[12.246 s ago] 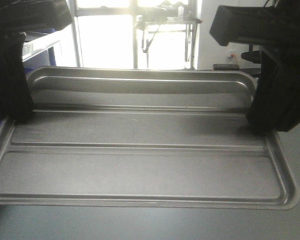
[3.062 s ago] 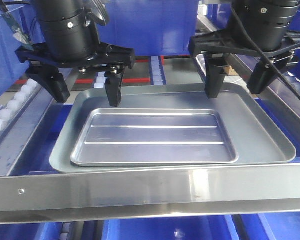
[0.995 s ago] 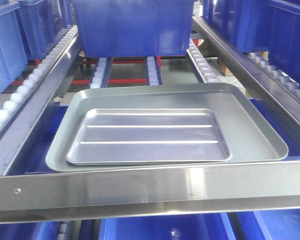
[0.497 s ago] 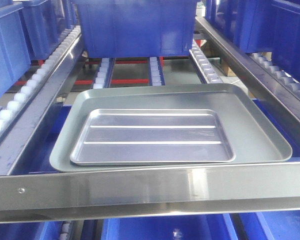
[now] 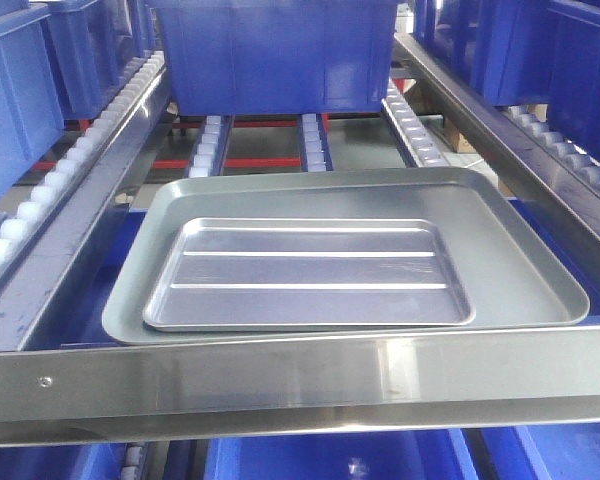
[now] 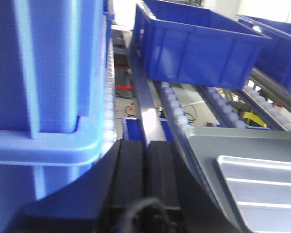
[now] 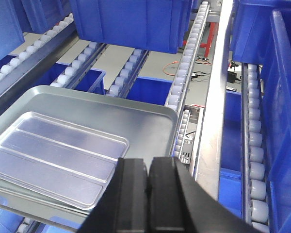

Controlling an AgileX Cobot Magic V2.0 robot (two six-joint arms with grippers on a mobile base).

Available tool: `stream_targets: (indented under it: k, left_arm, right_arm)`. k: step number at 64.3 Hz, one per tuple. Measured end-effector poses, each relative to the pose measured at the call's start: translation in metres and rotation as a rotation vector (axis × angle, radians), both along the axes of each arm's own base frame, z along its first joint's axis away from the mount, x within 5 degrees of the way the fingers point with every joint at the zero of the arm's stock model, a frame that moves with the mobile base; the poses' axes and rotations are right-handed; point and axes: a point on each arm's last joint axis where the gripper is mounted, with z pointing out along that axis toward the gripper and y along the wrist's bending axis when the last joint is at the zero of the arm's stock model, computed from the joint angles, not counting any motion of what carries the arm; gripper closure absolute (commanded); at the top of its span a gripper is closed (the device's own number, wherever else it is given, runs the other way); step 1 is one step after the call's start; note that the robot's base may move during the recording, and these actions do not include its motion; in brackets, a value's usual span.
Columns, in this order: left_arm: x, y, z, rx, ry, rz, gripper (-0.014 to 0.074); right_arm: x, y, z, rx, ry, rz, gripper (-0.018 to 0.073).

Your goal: Grab silver tray and stack on right shelf

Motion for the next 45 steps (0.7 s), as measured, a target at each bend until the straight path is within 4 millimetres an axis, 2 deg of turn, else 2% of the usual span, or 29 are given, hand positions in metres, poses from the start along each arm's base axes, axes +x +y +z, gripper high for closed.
stream_targets:
  k: [16, 45]
  left_arm:
    - [-0.0055, 0.0048, 0.0015, 0.005, -0.043, 0.063, 0.0697]
    - [-0.0061, 0.0050, -0.0031, 0.028, 0.000, 0.066, 0.0697]
  right_arm:
    - [0.0000, 0.0000, 0.0000, 0.000, 0.000, 0.000, 0.0503]
    - [0.0000, -0.0001, -0.0001, -0.001, 0.002, -0.001, 0.0503]
